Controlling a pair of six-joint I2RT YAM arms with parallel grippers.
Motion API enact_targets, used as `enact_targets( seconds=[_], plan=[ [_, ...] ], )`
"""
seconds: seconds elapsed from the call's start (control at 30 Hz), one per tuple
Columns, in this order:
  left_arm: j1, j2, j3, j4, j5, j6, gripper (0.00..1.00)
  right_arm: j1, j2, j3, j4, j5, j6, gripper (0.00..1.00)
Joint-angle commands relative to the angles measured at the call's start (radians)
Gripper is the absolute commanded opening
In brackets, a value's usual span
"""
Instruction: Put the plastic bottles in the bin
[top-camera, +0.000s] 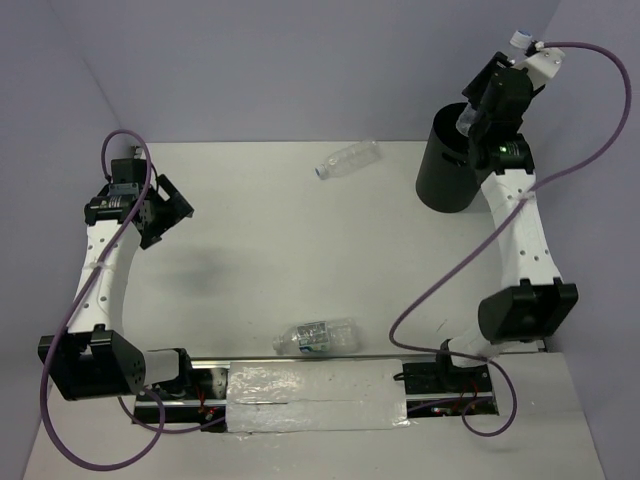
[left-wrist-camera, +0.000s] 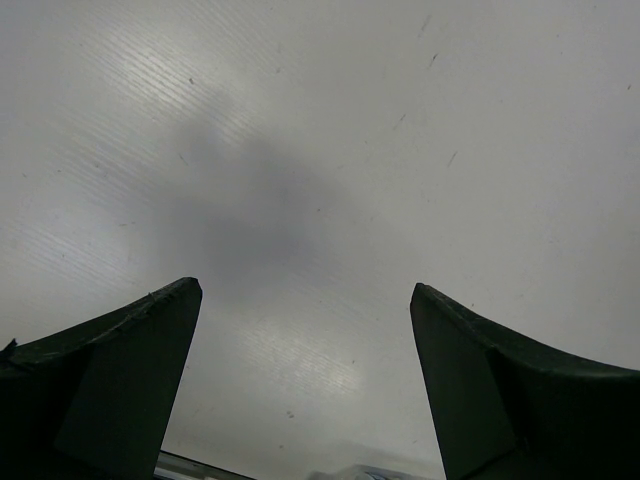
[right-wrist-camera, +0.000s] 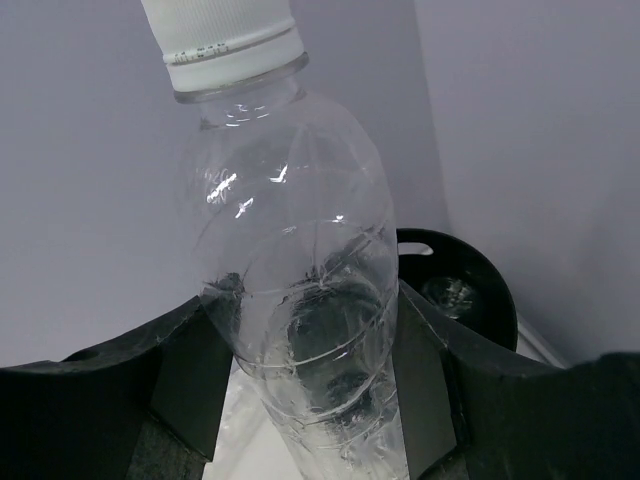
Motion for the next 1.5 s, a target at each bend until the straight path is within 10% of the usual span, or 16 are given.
enact_targets(
  seconds=[0.0,0.47,0.53,0.9,1.1,1.47],
  plan=[
    [0.005,0.011,0.039,0.016,0.006,0.007,0.99,-0.025,0.099,0.034,0.069,0.069,0.013,0.6],
    [0.007,0.021,0.069,0.005,-0.001,-0.004,0.99,-0.056,0.346,0.12,0.148,0.14,-0.136,0.67],
    [0.008,0.013,0.068,0.006,-0.008,0.001,0.99,-0.054,0.355,0.125,0.142,0.126,-0.142,0.83],
    [0.007,-0.013,0.08,0.016,0.028,0.061,0.99,-0.038,0.174,0.336,-0.254,-0.134,-0.127,0.97],
    [0.007,-0.036,0.088,0.01,0.018,0.073,0.99,0.285,-0.164,-0.056,-0.384,-0.586,-0.272,0.96],
    [0.008,-0.065,0.059,0.023,0.049,0.068,0.99,1.033,-0.211,-0.559,-0.536,-0.523,-0.152,0.97]
  ],
)
